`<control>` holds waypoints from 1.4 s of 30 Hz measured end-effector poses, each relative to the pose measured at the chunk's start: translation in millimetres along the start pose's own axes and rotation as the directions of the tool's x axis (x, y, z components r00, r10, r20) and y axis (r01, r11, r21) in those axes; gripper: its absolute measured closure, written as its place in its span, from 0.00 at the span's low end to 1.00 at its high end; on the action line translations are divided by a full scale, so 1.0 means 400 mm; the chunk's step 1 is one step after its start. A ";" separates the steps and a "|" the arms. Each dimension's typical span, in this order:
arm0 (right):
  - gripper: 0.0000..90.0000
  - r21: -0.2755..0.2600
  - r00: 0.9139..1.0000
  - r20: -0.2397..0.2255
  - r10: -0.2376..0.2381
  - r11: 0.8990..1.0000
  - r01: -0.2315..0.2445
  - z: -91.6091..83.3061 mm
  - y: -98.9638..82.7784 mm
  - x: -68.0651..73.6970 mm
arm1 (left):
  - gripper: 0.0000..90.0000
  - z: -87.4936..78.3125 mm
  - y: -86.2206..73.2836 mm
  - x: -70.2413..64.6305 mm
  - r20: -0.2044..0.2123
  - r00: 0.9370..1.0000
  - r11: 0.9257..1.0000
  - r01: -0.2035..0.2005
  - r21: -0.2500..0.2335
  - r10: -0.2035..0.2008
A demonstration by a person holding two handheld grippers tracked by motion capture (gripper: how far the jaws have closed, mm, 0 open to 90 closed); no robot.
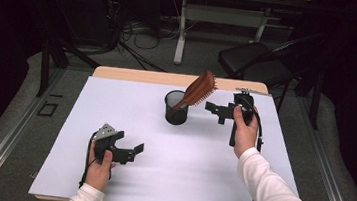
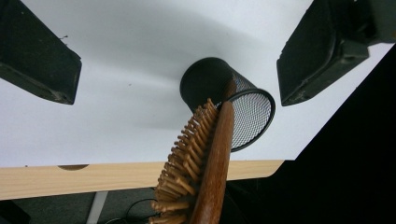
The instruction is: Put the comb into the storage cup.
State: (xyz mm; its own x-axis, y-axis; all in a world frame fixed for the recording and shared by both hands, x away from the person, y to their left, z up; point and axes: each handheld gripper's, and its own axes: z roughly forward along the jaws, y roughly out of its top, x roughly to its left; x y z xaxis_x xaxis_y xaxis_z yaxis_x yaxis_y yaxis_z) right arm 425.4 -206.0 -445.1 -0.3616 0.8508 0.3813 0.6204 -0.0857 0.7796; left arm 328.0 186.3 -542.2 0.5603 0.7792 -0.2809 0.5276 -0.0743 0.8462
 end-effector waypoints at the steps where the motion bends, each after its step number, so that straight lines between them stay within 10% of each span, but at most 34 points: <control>1: 0.00 -0.001 1.000 -0.003 -0.001 1.000 0.001 -0.004 -0.004 -0.001 | 0.00 0.000 0.000 0.000 0.000 1.000 1.000 -0.001 0.000 0.001; 42: 0.00 0.005 0.992 -0.072 -0.101 0.995 0.102 -0.104 -0.241 0.015 | 0.00 -0.004 0.001 0.000 -0.003 1.000 1.000 0.001 -0.006 -0.001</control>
State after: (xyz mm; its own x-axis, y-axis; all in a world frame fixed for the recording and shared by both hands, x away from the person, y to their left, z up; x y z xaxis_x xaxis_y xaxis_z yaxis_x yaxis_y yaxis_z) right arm 334.6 -213.9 -497.2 -0.4714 0.8156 0.3354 0.5841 0.0038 0.8117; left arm 327.2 187.4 -541.2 0.5574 0.7814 -0.2806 0.5244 -0.0693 0.8487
